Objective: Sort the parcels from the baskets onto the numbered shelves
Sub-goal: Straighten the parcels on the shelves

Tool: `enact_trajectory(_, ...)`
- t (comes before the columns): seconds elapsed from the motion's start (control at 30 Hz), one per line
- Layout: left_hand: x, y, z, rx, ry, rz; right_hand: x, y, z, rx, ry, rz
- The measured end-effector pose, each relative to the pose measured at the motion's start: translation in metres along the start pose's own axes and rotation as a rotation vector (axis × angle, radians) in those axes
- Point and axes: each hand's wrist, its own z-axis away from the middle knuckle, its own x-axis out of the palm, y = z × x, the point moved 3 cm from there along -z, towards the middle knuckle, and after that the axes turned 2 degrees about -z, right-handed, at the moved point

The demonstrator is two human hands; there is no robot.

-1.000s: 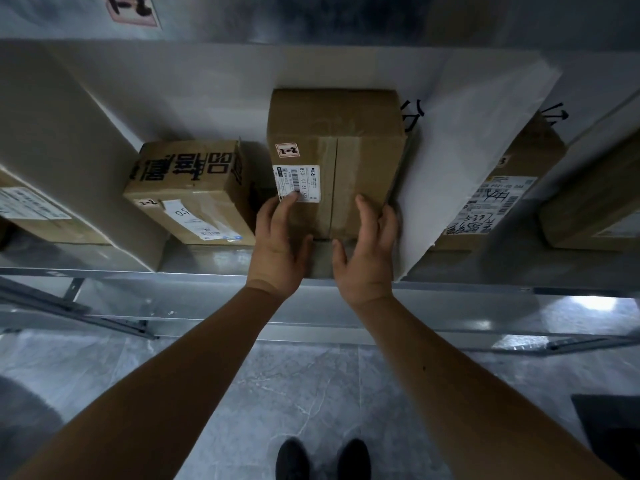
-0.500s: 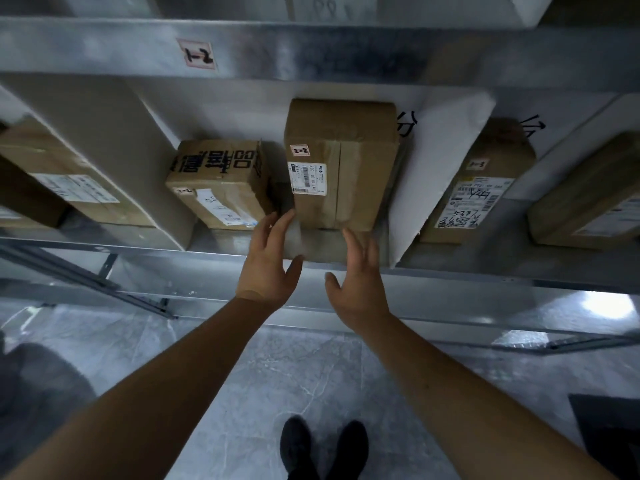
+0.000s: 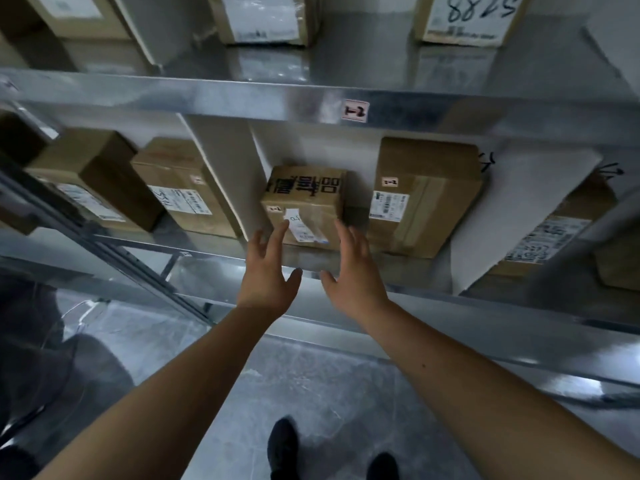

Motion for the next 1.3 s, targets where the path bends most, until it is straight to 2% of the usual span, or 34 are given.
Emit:
enact_trajectory(0.17,0.007,-0.022,-0.024,0.053,-0.051,0.155,0.018,-0.009,-0.016,0.052,0.070,0.034)
enact_trajectory(0.37,0.022,-0.038,-0.053,0.103,-0.118,0.264,0.030,-0.007,-0.034,0.088,0.174,-0.055)
enact_trajectory(0.63,0.035,-0.043,-0.069,0.107,-0.124,0.355,0.038,-0.002,-0.047,0.063,0.243,-0.115)
enact_trajectory(1.07,0.028,-0.037,-0.074,0.065,-0.138,0.318,0.025,0.008,-0.055,0.046,0.103,-0.088)
enact_trajectory(1.3,0.010,-0.028,-0.052,0.048,-0.152,0.190,0.005,-0.002,-0.025,0.013,0.013,-0.027)
